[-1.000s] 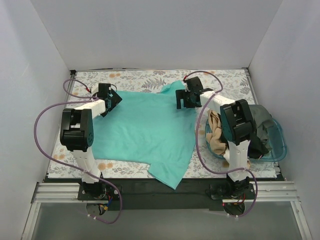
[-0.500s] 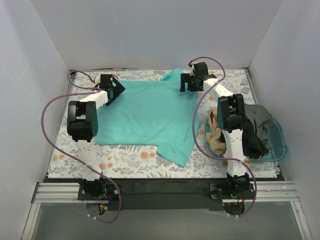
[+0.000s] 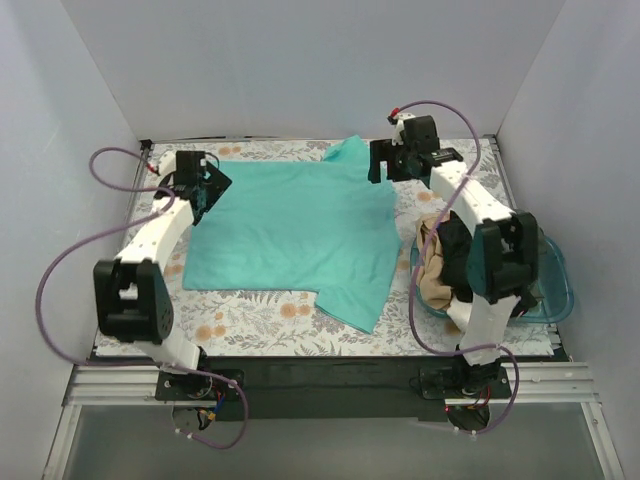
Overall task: Fold and stack the t-shirts
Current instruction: Flatten the tshirt out
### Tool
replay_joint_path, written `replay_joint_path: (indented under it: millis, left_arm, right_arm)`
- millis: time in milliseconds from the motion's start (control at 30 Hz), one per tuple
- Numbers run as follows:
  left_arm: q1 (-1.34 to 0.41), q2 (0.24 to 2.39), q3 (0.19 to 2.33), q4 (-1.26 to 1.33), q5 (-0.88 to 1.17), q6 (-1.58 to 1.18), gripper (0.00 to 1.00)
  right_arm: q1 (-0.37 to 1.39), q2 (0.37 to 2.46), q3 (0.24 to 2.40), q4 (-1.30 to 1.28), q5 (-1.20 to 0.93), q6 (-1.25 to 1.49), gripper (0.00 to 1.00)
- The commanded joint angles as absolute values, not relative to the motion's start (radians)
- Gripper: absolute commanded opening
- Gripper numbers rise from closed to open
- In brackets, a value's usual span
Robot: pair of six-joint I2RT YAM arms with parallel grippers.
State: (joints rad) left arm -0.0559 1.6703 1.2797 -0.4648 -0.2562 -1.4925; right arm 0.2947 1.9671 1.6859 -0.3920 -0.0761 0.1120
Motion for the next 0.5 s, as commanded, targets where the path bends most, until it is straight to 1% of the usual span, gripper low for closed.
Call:
replay_joint_path:
  millis: [0, 33, 67, 100, 133, 167, 200, 267, 367, 467]
  left_arm:
    - [-0.052, 1.412, 1.096, -0.601, -0.4, -1.624, 0.97]
    - [-0.052, 1.37, 1.056, -0.624, -0.411, -1.647, 0.97]
    - [-0.051, 1.285, 1.017, -0.643, -0.428, -1.664, 0.97]
    - [-0.051, 1.248, 0.934, -0.659, -0.449, -1.684, 0.97]
    - [-0.051, 1.203, 0.893, -0.675, -0.448, -1.725, 0.97]
    - [-0.051, 1.134, 0.84, -0.667, -0.44, -1.745, 0.97]
    - [-0.049, 1.099, 0.757, -0.632, -0.414, -1.758, 0.97]
    - [-0.046, 1.051, 0.691, -0.615, -0.4, -1.79, 0.97]
    - [-0.043, 1.011, 0.624, -0.615, -0.417, -1.824, 0.97]
    - [-0.041, 1.028, 0.591, -0.624, -0.483, -1.874, 0.97]
  right_arm:
    - [0.336, 1.714, 1.469, -0.325, -0.041, 0.175, 0.98]
    - [0.356, 1.665, 1.336, -0.274, -0.043, 0.187, 0.98]
    - [0.367, 1.617, 1.263, -0.253, -0.055, 0.199, 0.98]
    - [0.382, 1.526, 1.205, -0.236, -0.055, 0.218, 0.98]
    - [0.418, 1.481, 1.151, -0.224, -0.048, 0.227, 0.98]
    - [0.439, 1.438, 1.04, -0.201, -0.013, 0.242, 0.98]
    - [0.481, 1.358, 0.991, -0.187, -0.005, 0.273, 0.98]
    - [0.521, 1.26, 0.867, -0.143, -0.005, 0.301, 0.98]
    - [0.577, 1.197, 0.789, -0.129, -0.012, 0.33, 0.98]
    - [0.594, 1.128, 0.718, -0.126, -0.009, 0.356, 0.98]
